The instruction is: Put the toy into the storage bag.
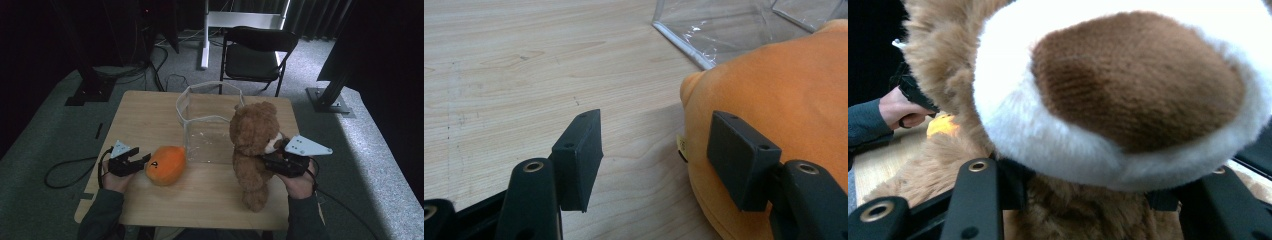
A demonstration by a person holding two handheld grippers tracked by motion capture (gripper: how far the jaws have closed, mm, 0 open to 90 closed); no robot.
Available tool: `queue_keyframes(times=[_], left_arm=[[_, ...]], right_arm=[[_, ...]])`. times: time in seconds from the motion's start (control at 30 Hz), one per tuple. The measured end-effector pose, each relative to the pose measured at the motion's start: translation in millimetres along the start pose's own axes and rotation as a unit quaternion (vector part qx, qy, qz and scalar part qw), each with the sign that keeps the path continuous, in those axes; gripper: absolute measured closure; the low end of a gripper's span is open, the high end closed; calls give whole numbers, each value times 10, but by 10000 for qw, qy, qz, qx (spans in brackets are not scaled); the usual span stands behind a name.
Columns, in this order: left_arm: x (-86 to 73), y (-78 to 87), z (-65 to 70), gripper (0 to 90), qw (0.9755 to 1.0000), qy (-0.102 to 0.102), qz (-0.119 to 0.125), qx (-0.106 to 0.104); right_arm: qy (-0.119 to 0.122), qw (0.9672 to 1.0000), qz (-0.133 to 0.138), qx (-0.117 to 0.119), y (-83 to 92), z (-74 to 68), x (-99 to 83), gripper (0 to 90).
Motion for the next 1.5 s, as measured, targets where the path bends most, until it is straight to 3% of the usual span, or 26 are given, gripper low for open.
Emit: queue_keyframes(times=[1.5], left_arm=[[0, -4, -1, 396, 10000, 7, -1, -12]], right_arm=[[-26, 9991, 184, -374, 188, 219, 135, 470]])
Point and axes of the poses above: each handheld gripper's, and its own axes: y roughly backward along the jaws, x roughly out of its top, z roughly to its right, the point moved 3 cm from there along -y, roughly forward along the jaws, and after that the axes turned 7 degrees about -x, right-handed, at the moved point
